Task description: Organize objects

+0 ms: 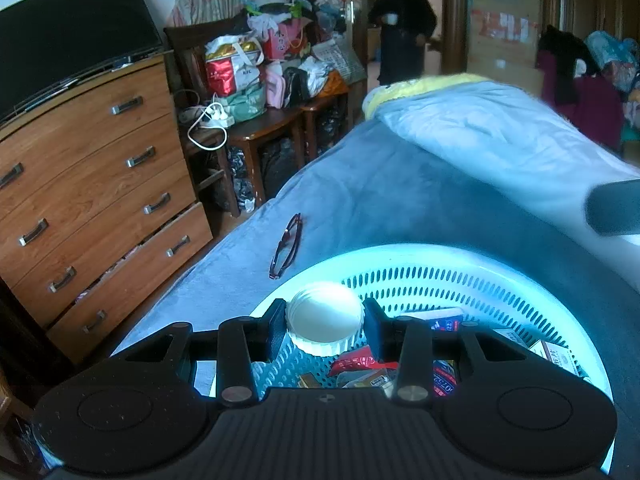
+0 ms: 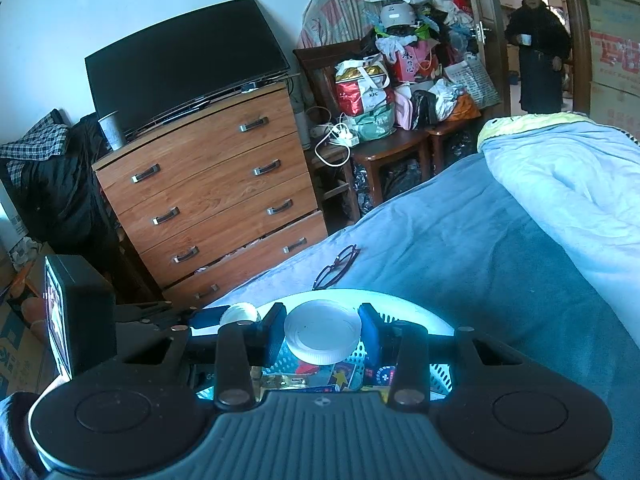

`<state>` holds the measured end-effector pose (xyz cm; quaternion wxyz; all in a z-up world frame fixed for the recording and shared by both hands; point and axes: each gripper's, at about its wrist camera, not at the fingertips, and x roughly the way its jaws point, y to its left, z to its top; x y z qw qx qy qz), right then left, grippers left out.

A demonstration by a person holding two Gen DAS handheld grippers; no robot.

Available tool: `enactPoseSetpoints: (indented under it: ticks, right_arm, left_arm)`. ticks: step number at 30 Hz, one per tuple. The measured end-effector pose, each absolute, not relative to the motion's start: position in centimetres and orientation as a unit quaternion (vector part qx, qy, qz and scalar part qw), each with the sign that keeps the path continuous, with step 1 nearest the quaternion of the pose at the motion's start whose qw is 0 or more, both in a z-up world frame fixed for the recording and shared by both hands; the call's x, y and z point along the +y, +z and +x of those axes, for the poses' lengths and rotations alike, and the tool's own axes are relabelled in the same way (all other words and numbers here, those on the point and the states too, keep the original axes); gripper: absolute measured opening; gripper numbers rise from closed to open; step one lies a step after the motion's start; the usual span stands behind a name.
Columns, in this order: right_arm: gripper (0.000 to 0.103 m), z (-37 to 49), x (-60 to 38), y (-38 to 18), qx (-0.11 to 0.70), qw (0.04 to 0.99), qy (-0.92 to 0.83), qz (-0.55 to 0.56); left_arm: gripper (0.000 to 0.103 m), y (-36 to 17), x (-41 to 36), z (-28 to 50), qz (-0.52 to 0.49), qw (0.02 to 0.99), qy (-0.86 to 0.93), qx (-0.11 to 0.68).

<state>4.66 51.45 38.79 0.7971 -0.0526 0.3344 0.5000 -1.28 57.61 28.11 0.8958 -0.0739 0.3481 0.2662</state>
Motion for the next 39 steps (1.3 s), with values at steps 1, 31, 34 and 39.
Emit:
enactPoseSetpoints:
  ticks: [1,31,34,39]
  right_arm:
    - [0.042,4.6,51.4,38.8,0.334,0.797,0.500,-0.052]
    - [0.103,-6.0,15.4,25.2,0.208,0.951,0.223,-0.047]
    - [0.103,-6.9,9.5,20.8,0.269,0.949,0.161,-0.025]
    - [0.103,-6.7,3.4,13.6,0.362,0.927,0.096,-0.008]
  left_arm:
    - [0.041,28.1,57.6,-1.3,-0.074,0.896,0.266,0.348]
    - [0.103,30.1,31.9,-5.2,0.027,0.982,0.052,0.182]
    - [0.103,25.9,27.5,-3.4,0.015,0.972,0.014,0.234]
    - [0.098,15.9,23.9,2.1,0.009,0.930,0.016,0.366]
